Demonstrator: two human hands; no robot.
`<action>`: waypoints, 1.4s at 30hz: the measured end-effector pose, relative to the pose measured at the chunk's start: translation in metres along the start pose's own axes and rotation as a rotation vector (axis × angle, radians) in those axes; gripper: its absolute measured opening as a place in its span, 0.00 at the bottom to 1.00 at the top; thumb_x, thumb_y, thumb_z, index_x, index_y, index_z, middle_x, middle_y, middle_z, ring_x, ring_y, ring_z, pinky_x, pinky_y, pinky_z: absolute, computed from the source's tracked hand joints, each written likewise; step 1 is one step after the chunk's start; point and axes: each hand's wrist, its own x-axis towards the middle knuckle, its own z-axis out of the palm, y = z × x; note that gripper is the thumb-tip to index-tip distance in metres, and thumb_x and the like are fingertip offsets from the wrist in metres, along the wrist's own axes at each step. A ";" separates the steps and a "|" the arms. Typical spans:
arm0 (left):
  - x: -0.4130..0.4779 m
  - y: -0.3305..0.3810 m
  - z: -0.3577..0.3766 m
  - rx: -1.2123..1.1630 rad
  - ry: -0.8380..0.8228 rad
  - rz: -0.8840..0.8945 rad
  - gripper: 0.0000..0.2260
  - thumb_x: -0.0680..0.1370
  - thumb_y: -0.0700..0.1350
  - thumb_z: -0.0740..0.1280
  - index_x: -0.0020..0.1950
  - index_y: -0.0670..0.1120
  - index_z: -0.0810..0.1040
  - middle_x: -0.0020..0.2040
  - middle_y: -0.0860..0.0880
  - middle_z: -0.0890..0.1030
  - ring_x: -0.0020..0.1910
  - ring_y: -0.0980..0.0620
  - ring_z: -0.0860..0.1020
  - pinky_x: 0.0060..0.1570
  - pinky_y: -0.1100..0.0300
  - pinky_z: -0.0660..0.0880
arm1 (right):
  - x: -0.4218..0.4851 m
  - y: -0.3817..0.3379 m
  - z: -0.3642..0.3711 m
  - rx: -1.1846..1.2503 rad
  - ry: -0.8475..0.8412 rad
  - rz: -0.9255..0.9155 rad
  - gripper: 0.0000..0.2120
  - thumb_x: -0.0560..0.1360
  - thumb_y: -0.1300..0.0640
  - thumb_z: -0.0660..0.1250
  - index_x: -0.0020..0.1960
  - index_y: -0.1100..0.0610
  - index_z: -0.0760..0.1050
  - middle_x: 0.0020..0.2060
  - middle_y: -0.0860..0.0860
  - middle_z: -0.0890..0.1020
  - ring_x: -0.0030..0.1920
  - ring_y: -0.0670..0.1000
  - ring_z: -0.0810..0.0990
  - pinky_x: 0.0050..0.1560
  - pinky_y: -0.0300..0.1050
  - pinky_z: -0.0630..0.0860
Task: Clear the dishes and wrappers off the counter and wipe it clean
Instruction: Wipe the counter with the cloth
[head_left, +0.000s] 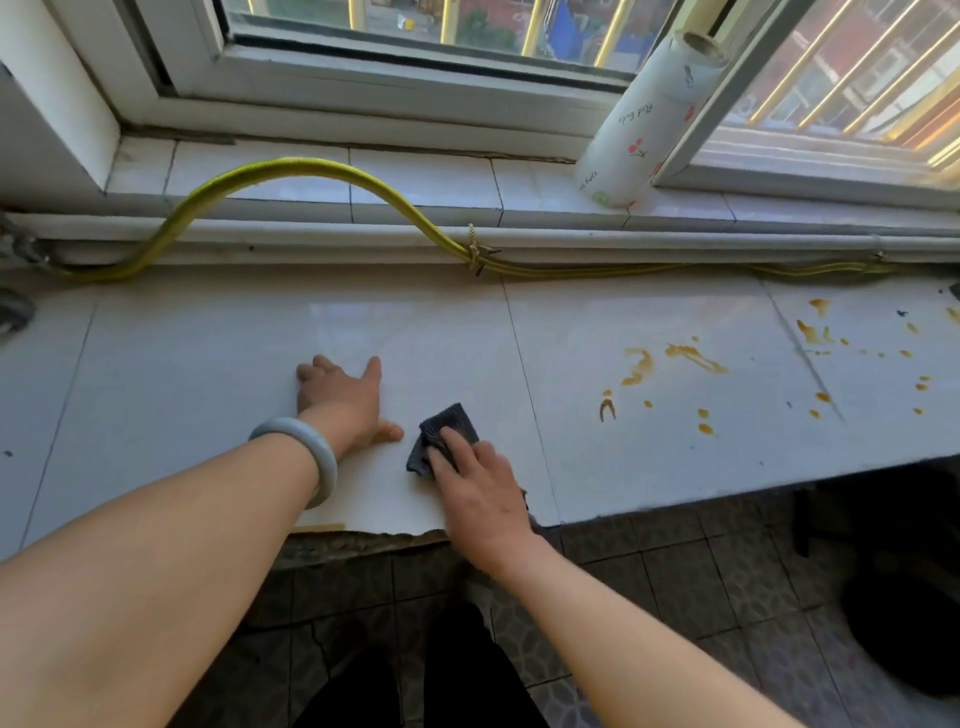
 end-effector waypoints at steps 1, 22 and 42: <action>0.000 -0.003 0.005 -0.031 -0.002 0.002 0.44 0.72 0.68 0.65 0.78 0.54 0.47 0.75 0.30 0.51 0.73 0.30 0.54 0.68 0.45 0.62 | -0.005 -0.004 0.004 -0.013 -0.021 0.006 0.31 0.56 0.66 0.70 0.60 0.60 0.76 0.63 0.58 0.76 0.44 0.60 0.76 0.40 0.49 0.75; -0.002 0.138 0.000 -0.208 0.024 0.138 0.41 0.75 0.60 0.68 0.80 0.54 0.48 0.80 0.44 0.45 0.78 0.41 0.44 0.71 0.41 0.59 | -0.071 0.228 -0.040 -0.058 -0.051 -0.155 0.39 0.54 0.66 0.74 0.64 0.55 0.70 0.65 0.53 0.69 0.48 0.54 0.67 0.45 0.49 0.79; 0.015 0.229 0.000 0.005 -0.066 0.040 0.52 0.69 0.51 0.75 0.78 0.45 0.40 0.77 0.47 0.51 0.76 0.41 0.52 0.69 0.48 0.67 | -0.007 0.208 -0.042 0.071 -0.012 -0.313 0.25 0.58 0.62 0.74 0.55 0.55 0.79 0.59 0.55 0.78 0.42 0.56 0.77 0.39 0.46 0.77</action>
